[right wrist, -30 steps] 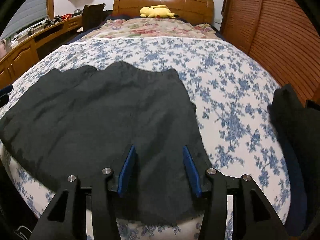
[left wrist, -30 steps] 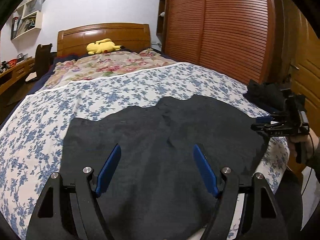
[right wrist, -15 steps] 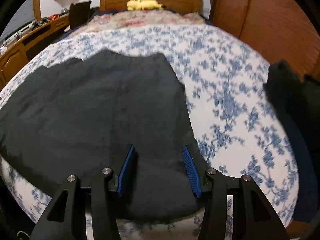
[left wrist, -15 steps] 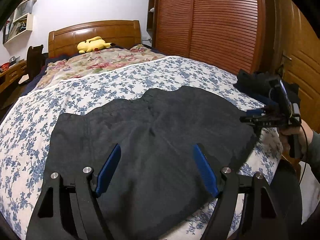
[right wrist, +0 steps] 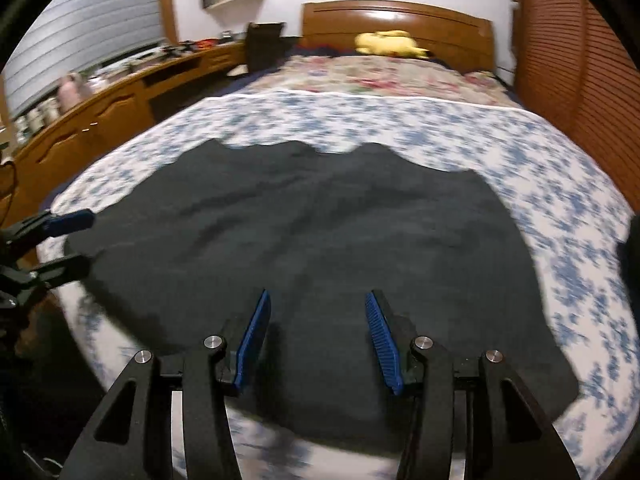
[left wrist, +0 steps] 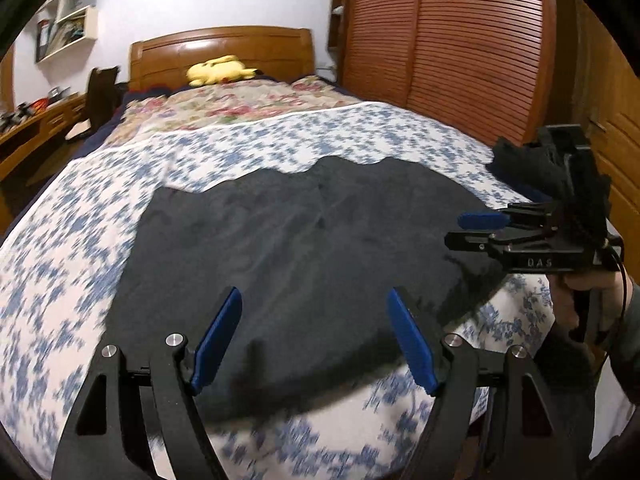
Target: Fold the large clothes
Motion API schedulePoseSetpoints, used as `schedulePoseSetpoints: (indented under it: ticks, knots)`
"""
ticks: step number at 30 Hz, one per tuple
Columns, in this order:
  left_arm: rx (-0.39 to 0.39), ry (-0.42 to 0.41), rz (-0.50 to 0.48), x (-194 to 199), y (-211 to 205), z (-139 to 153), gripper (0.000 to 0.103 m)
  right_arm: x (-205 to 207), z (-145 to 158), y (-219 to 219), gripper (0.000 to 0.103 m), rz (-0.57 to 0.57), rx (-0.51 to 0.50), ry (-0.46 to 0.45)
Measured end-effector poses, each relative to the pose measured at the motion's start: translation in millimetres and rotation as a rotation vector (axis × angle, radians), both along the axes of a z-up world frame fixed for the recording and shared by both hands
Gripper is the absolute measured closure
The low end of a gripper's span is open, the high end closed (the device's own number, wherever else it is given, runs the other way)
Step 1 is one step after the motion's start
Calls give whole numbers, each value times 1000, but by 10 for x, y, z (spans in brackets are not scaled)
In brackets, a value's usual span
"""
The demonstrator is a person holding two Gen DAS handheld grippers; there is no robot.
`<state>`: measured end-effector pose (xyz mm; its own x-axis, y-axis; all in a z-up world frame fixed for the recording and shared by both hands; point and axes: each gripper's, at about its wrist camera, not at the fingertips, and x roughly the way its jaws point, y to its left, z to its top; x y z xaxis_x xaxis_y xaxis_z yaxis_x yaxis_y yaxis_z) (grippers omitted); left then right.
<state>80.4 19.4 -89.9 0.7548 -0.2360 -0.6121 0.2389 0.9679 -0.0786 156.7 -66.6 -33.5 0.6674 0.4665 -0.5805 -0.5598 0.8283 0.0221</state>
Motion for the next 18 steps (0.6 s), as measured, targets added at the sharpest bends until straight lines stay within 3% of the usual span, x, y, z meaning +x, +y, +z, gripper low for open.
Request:
schedulePoseSetpoints:
  ticks: [7,12,18]
  knots:
    - [42,20,108,-168,294,99,27,-15,-174,225,52,103,-25,35]
    - [57,20,164,-183,528,115,27,152,-417,251,51,99,-70,78]
    - [36,53,217,-132,857,-73,27,136,-410,370,51,84,-89,55]
